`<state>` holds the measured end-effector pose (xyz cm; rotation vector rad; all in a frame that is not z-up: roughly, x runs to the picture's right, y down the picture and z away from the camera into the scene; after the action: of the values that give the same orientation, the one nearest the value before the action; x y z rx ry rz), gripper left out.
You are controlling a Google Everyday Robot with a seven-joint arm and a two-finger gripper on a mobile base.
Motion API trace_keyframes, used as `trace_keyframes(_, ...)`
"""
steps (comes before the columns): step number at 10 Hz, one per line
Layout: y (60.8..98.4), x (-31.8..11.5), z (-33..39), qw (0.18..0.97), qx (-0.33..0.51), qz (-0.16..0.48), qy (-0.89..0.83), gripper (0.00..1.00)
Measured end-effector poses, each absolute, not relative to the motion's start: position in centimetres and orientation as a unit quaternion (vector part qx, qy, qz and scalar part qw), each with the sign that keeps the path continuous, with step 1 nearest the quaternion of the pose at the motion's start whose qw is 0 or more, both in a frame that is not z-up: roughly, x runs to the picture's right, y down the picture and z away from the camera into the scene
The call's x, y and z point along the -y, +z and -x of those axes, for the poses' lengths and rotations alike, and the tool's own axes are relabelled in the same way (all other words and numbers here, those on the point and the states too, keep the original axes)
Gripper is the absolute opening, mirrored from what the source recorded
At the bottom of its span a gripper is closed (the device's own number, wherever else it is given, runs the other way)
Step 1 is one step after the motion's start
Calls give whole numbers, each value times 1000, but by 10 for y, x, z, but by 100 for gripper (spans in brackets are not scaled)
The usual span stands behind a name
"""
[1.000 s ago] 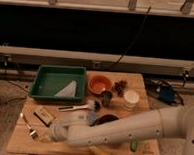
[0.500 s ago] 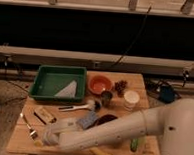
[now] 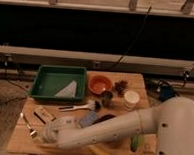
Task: Place fork in red bowl
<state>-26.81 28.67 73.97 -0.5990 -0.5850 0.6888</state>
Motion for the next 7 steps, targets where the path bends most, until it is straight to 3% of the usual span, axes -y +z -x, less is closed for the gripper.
trace_keyframes(7,738,-295,292,846,294,305,324,65)
